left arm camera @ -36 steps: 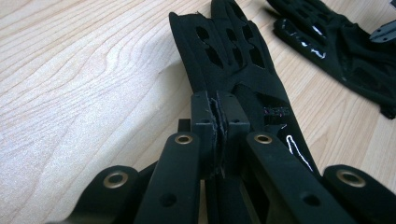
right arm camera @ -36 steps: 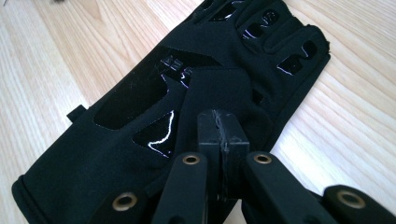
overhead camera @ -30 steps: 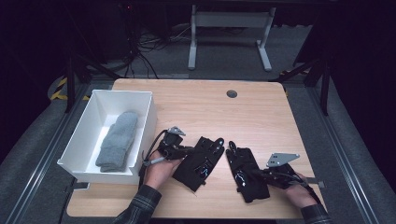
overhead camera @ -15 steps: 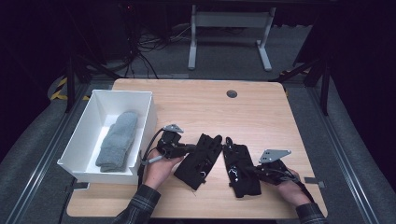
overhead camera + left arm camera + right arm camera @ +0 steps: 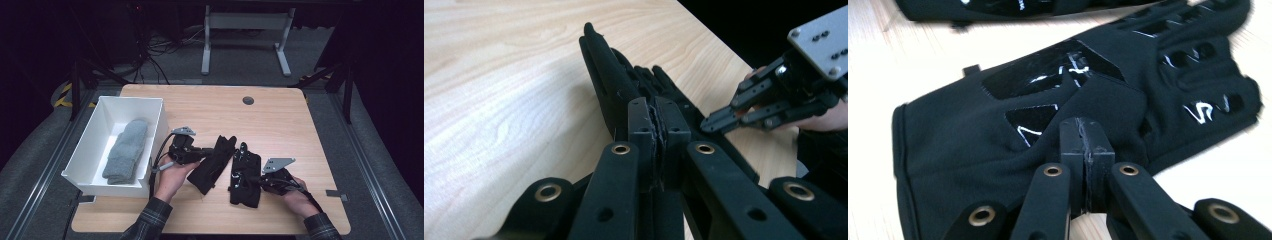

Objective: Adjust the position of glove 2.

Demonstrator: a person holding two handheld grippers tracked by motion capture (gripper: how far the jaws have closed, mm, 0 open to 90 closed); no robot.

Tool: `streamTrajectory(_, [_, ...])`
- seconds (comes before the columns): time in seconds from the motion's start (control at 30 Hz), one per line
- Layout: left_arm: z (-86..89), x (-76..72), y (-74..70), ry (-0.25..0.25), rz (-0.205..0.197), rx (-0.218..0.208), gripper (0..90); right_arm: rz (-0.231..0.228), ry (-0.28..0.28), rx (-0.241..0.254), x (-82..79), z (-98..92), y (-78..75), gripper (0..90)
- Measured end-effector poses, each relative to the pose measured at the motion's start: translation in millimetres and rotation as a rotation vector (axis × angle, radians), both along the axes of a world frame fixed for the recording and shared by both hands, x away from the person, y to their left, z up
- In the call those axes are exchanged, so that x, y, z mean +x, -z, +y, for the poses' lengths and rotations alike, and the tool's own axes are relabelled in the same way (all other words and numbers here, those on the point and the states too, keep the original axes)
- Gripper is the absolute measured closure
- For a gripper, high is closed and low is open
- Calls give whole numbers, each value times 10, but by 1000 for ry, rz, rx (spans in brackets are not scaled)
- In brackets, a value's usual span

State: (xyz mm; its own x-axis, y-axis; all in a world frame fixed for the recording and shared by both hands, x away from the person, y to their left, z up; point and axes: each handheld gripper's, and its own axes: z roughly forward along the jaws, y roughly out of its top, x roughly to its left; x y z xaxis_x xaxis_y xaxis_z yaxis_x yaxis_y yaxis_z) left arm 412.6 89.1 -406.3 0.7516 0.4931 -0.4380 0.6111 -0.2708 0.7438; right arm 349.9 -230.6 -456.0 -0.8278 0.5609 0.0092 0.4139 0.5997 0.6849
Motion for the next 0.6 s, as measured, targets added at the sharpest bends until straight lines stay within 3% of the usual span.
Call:
streamTrajectory(0.3, [-74, 36, 13, -25, 6, 2, 876, -5, -31, 16, 69, 222, 15, 900])
streamTrajectory(0.43, [-49, 59, -14, -53, -6, 36, 875, -6, -47, 18, 74, 284, 22, 900])
streamTrajectory(0.6, [-54, 127, -47, -63, -13, 45, 875, -7, -52, 23, 75, 299, 26, 900])
